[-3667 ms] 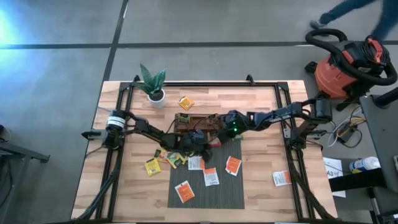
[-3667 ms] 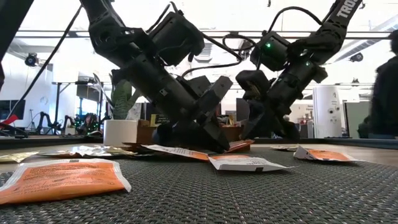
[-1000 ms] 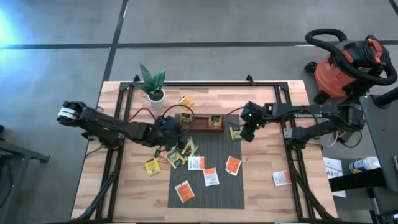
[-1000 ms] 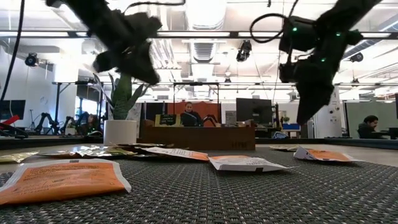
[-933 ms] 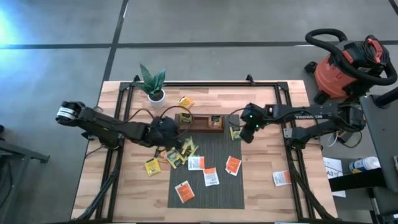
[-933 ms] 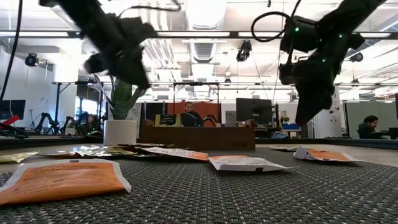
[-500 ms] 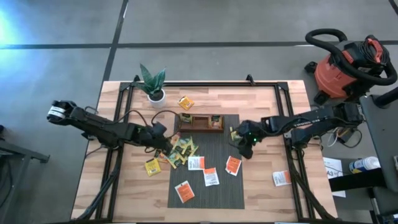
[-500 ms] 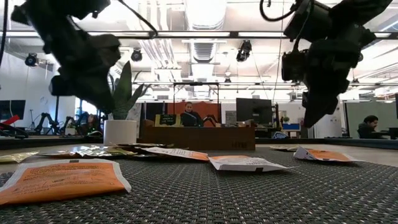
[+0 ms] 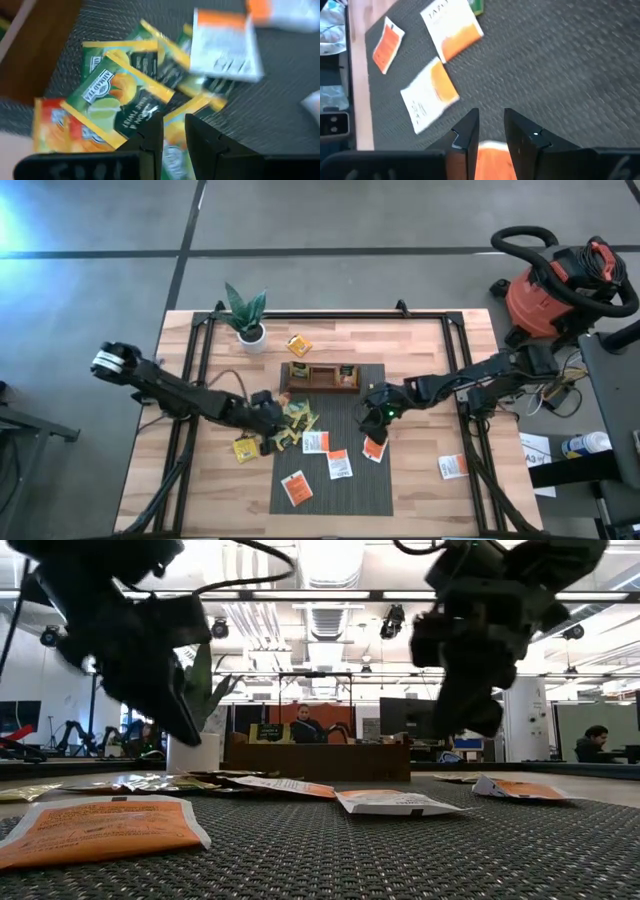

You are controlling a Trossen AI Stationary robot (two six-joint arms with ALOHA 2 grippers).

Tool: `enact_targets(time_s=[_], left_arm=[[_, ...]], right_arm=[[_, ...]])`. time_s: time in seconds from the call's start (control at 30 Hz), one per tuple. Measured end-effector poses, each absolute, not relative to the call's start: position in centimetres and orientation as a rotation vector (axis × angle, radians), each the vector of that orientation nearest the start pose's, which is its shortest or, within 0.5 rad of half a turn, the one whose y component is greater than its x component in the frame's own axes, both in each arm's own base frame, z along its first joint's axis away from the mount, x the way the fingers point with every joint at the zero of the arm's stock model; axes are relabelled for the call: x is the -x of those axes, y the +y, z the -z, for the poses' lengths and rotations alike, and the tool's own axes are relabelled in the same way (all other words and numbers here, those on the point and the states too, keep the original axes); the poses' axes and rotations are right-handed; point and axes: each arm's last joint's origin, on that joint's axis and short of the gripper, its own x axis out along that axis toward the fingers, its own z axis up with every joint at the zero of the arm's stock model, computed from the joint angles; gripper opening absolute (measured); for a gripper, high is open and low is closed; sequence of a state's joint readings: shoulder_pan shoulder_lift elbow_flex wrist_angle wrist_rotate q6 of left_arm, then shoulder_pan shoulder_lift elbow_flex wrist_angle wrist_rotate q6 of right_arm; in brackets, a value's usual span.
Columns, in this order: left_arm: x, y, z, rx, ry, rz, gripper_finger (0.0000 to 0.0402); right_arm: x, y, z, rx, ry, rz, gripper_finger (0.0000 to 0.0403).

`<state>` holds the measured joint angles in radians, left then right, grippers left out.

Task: Pick & Place Tea
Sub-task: Put the yellow tea bag into the left compartment of the wooden organizer

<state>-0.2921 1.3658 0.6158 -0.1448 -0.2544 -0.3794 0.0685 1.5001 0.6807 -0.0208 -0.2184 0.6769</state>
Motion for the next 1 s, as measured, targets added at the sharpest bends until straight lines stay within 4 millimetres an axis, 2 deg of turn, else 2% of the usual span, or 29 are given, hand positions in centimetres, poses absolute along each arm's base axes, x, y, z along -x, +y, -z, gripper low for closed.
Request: enact_targets(time_s=[0.1, 0.2, 0.4, 0.6, 1.0], left_arm=[[-25.0, -6.5, -16.0, -0.077, 0.927, -0.203, 0.0076], [-26.1, -6.7, -16.3, -0.168, 0.951, -0.284, 0.0076], [-26.5, -8.5, -16.0, -0.319, 0.995, -0.194, 0.0076], [-26.3, -9.2, -15.6, -0.312, 0.963, -0.194, 0.0076], [-27.1, -9.5, -12.5, -0.363, 0.99, -0.256, 0.0089]], right_arm=[[-29.1, 2.7, -15.8, -0.69, 0.906, 0.022, 0.0094], [-30.2, 2.8, -15.6, -0.69, 0.911, 0.023, 0.0099], [-31.4, 3.0, -15.1, -0.675, 0.923, 0.028, 0.0105], [-31.6, 3.0, -15.0, -0.652, 0.92, 0.038, 0.0101], [-31.6, 2.9, -15.0, -0.638, 0.918, 0.045, 0.01]])
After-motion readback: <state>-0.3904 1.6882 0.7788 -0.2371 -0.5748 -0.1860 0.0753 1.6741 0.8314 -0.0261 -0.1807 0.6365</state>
